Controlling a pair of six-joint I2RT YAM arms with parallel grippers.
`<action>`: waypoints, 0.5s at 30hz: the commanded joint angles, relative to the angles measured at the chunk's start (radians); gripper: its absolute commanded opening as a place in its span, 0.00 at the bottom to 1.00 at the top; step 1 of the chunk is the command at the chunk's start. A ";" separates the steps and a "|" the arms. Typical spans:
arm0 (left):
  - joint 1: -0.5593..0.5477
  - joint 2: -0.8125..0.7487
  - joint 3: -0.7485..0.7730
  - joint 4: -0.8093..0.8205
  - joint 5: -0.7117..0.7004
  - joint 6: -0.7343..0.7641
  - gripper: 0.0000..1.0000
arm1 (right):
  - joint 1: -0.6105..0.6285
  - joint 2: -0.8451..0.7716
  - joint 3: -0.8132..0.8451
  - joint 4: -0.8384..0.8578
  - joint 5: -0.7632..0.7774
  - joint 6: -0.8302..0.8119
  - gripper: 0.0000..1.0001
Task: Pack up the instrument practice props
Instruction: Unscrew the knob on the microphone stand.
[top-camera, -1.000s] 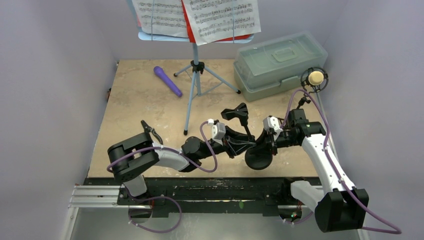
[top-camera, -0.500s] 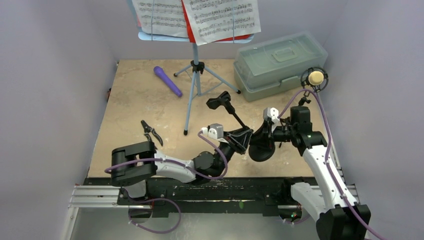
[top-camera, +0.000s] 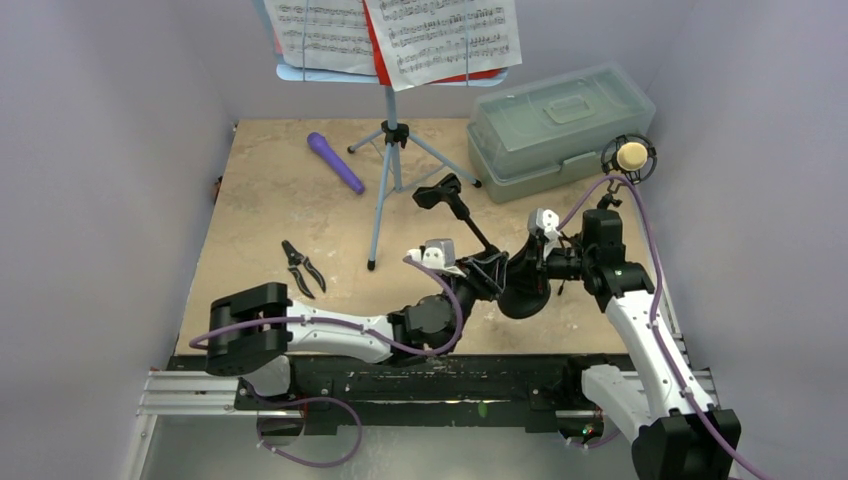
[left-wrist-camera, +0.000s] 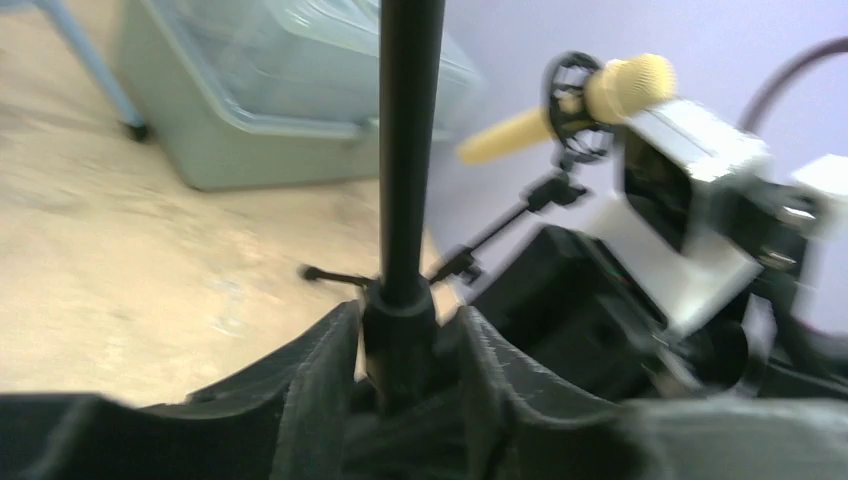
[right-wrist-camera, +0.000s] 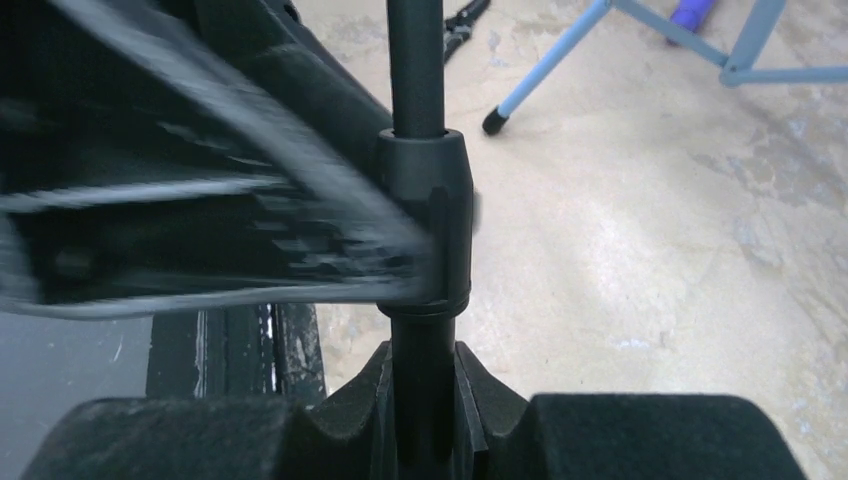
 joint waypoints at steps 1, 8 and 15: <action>-0.043 -0.142 -0.159 0.340 0.389 0.238 0.58 | -0.013 0.014 0.054 -0.053 -0.033 -0.113 0.00; -0.041 -0.303 -0.455 0.494 0.655 0.407 0.89 | -0.014 0.021 0.076 -0.221 -0.147 -0.342 0.00; -0.015 -0.393 -0.532 0.428 0.710 0.522 0.92 | -0.014 0.037 0.068 -0.342 -0.240 -0.524 0.00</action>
